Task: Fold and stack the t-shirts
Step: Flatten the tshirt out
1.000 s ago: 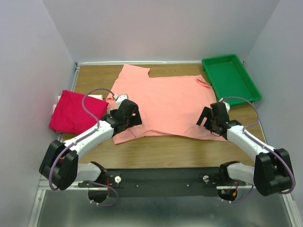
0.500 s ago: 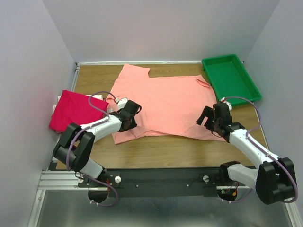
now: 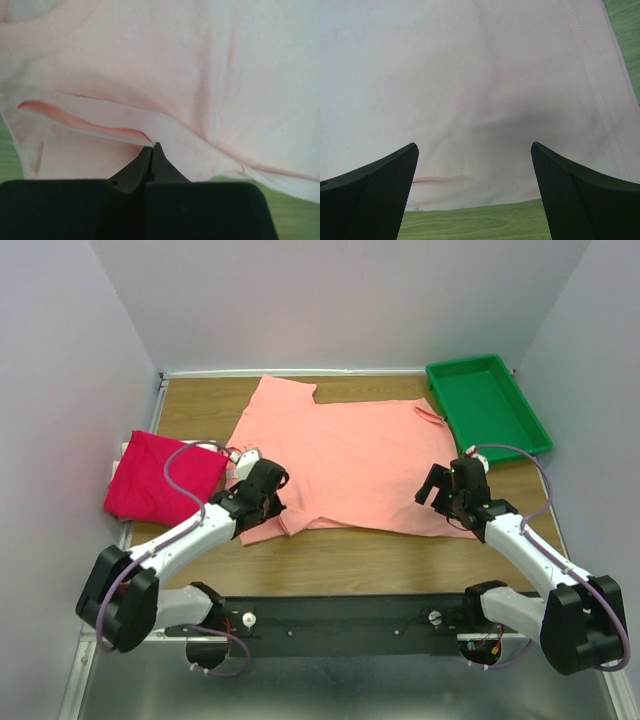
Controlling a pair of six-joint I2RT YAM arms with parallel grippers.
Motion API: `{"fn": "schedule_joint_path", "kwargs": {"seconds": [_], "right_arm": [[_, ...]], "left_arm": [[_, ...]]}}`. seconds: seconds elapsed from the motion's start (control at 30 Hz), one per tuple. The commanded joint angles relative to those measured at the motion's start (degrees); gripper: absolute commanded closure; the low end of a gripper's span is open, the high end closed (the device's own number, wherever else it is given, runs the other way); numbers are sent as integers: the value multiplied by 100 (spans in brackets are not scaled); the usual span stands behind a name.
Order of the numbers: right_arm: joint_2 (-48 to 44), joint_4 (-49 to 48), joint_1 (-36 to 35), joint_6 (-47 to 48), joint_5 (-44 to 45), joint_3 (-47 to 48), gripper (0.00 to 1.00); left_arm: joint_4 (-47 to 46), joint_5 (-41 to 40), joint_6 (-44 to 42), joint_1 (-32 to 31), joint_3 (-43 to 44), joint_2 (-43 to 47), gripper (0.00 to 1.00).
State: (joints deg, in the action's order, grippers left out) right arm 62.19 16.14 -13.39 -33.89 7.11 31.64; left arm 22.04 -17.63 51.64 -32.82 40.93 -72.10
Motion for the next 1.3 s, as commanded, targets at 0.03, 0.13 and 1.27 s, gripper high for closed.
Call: {"fn": "schedule_joint_path", "kwargs": {"seconds": [0.03, 0.13, 1.27], "right_arm": [[-6, 29, 20, 67, -44, -96, 0], [47, 21, 20, 5, -61, -105, 0], [3, 29, 20, 216, -17, 149, 0]], "left_arm": [[650, 514, 670, -636, -348, 695, 100], [1204, 488, 1005, -936, -235, 819, 100], [2597, -908, 1122, -2529, 1787, 248, 2]]}}
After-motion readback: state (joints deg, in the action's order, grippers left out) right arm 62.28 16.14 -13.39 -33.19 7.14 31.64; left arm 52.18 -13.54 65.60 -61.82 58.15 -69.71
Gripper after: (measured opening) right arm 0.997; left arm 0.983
